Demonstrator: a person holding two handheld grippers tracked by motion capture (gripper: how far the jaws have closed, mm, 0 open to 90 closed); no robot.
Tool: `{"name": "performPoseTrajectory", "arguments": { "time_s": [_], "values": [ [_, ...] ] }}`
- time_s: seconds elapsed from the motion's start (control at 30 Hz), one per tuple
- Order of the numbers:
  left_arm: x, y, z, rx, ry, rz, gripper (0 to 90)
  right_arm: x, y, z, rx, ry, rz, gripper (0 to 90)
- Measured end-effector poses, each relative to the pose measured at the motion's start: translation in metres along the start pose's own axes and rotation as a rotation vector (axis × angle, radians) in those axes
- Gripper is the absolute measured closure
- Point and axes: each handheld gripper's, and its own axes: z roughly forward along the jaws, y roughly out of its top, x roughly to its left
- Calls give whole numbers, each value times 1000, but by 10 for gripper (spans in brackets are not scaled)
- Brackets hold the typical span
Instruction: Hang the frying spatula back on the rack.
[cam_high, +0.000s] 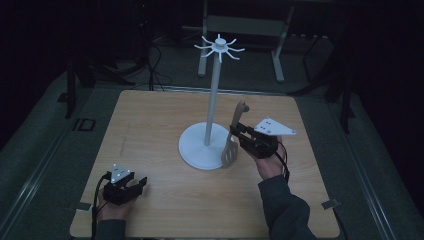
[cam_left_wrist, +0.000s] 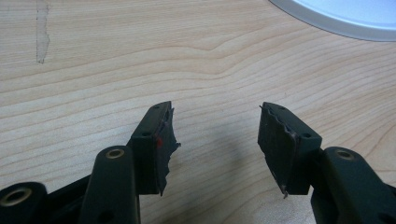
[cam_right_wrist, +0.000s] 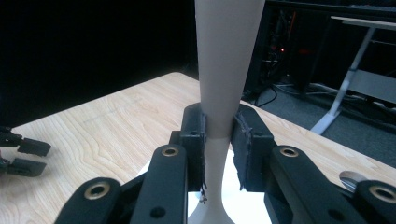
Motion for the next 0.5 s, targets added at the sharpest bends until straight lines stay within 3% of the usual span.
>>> {"name": "performPoseTrajectory", "arguments": {
  "time_s": [0.5],
  "values": [
    [0, 0, -1, -6, -1, -1, 455, -8, 24, 0, -19, 4, 11, 753]
  ]
}}
